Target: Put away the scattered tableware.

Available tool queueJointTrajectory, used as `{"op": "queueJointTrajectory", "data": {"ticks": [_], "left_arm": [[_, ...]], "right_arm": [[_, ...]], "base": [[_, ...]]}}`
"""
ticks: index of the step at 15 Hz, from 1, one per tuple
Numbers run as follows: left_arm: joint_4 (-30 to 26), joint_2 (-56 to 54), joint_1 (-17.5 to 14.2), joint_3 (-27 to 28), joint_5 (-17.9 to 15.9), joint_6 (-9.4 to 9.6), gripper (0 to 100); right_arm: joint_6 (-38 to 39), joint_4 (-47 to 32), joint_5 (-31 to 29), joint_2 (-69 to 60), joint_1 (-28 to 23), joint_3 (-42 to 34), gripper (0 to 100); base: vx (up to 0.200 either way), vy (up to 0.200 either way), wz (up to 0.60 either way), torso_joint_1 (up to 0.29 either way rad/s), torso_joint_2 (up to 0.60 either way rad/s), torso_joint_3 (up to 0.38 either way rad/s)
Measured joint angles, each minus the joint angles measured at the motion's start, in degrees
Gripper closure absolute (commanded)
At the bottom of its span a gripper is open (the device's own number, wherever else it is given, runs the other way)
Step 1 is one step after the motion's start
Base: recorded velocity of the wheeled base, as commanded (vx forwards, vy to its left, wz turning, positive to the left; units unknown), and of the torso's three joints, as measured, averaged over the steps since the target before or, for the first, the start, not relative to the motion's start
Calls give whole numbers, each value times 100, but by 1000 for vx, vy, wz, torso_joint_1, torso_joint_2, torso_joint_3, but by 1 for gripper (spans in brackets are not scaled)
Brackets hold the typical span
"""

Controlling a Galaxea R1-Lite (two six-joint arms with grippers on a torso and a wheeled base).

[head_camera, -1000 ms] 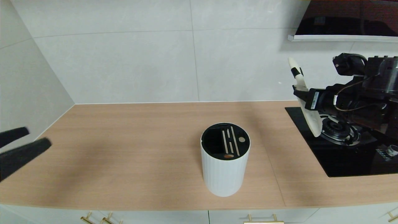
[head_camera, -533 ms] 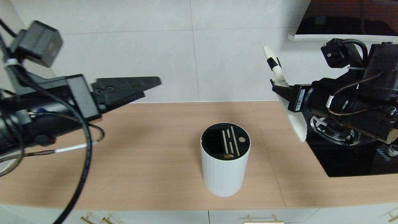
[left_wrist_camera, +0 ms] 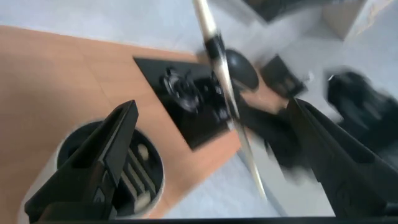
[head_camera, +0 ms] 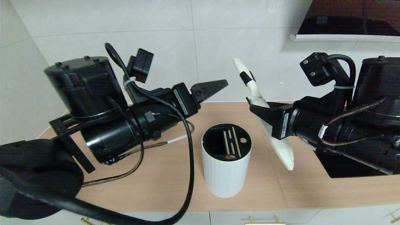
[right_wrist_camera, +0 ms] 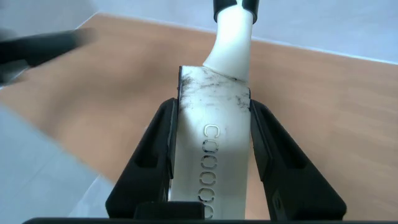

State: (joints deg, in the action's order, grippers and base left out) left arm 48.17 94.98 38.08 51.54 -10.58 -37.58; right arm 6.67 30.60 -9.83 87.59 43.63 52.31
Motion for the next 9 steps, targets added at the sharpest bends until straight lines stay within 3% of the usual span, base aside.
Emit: {"op": "queueJointTrajectory", "data": {"ticks": [9], "left_arm": [[219, 391, 163, 44, 13, 0, 0]], "right_arm": [[4, -17, 4, 96, 634, -229, 100]], "base": [[0, 0, 0, 0, 0, 0]]}}
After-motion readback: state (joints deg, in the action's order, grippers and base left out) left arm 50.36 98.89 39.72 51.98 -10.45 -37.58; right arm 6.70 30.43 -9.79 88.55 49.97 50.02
